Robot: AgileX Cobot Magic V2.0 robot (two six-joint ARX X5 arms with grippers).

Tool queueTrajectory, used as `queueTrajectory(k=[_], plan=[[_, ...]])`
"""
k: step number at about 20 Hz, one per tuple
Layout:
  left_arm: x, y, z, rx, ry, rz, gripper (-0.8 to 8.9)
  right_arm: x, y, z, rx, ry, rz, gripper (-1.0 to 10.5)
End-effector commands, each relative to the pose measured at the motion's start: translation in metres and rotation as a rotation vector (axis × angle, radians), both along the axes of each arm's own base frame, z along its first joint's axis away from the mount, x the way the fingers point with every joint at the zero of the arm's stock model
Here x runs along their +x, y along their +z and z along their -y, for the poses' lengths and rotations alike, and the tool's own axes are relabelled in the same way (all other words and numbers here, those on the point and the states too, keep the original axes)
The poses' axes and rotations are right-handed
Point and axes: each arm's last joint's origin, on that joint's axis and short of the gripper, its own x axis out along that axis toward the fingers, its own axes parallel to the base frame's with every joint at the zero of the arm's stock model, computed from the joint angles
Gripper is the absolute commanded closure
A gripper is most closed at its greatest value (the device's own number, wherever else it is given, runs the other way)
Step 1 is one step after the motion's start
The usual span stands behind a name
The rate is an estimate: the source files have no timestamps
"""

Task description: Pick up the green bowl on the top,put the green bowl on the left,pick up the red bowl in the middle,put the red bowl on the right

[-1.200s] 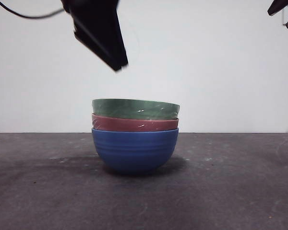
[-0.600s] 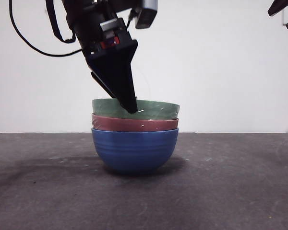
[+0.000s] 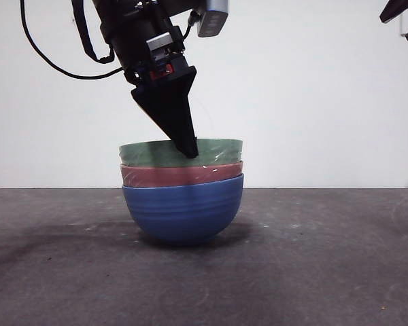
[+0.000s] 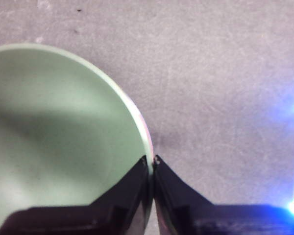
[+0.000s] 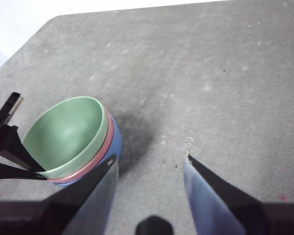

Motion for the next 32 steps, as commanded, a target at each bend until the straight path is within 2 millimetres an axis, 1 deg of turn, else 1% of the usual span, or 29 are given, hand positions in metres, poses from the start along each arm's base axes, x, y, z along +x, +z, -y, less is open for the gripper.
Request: queueTrajectory(k=[1, 2, 4, 6, 8, 9, 11, 13, 14, 15, 17, 20, 25, 27, 29, 32], plan=[[-0.001, 0.006, 0.002, 0.004, -0.022, 0.007, 8.22, 0.000, 0.002, 0.000, 0.001, 0.000, 0.008, 7.3], [-0.002, 0.012, 0.003, 0.002, -0.026, 0.011, 8.22, 0.000, 0.002, 0.000, 0.001, 0.000, 0.008, 7.3], [-0.002, 0.032, 0.004, 0.004, -0.022, 0.020, 8.22, 0.000, 0.002, 0.000, 0.001, 0.000, 0.008, 7.3], [-0.004, 0.061, 0.002, 0.016, 0.013, 0.043, 8.22, 0.000, 0.002, 0.000, 0.001, 0.000, 0.008, 7.3], [-0.010, 0.092, -0.005, 0.014, 0.100, 0.053, 8.22, 0.000, 0.002, 0.000, 0.001, 0.000, 0.009, 7.3], [-0.016, 0.105, -0.011, 0.006, 0.142, 0.060, 8.22, 0.000, 0.002, 0.000, 0.001, 0.000, 0.009, 7.3], [-0.031, 0.124, -0.029, 0.001, 0.214, 0.083, 8.22, 0.000, 0.002, 0.000, -0.002, 0.001, 0.010, 7.3], [-0.041, 0.135, -0.051, 0.033, 0.320, 0.128, 8.22, 0.000, 0.002, 0.000, -0.003, -0.002, 0.010, 7.3], [-0.045, 0.136, -0.061, 0.020, 0.364, 0.126, 8.22, 0.000, 0.002, 0.000, -0.003, -0.002, 0.010, 7.3], [-0.049, 0.134, -0.071, 0.011, 0.400, 0.122, 8.22, 0.000, 0.002, 0.000, -0.003, -0.002, 0.010, 7.3], [-0.055, 0.119, -0.088, -0.002, 0.460, 0.121, 8.22, 0.000, 0.002, 0.000, -0.003, -0.002, 0.010, 7.3], [-0.057, 0.079, -0.101, -0.011, 0.537, 0.103, 8.22, 0.001, 0.001, 0.000, -0.003, -0.002, 0.007, 7.3], [-0.042, 0.008, -0.093, 0.015, 0.545, 0.079, 8.23, 0.002, 0.000, 0.000, -0.003, -0.002, 0.003, 7.3], [-0.039, -0.012, -0.091, 0.028, 0.546, 0.067, 8.23, 0.003, 0.000, 0.000, -0.004, -0.002, -0.001, 7.3], [-0.036, -0.028, -0.090, 0.035, 0.546, 0.057, 8.23, 0.003, 0.000, 0.000, -0.004, -0.002, -0.003, 7.3], [-0.033, -0.046, -0.086, 0.040, 0.535, 0.022, 8.23, 0.004, -0.001, 0.000, -0.004, -0.002, -0.006, 7.3]])
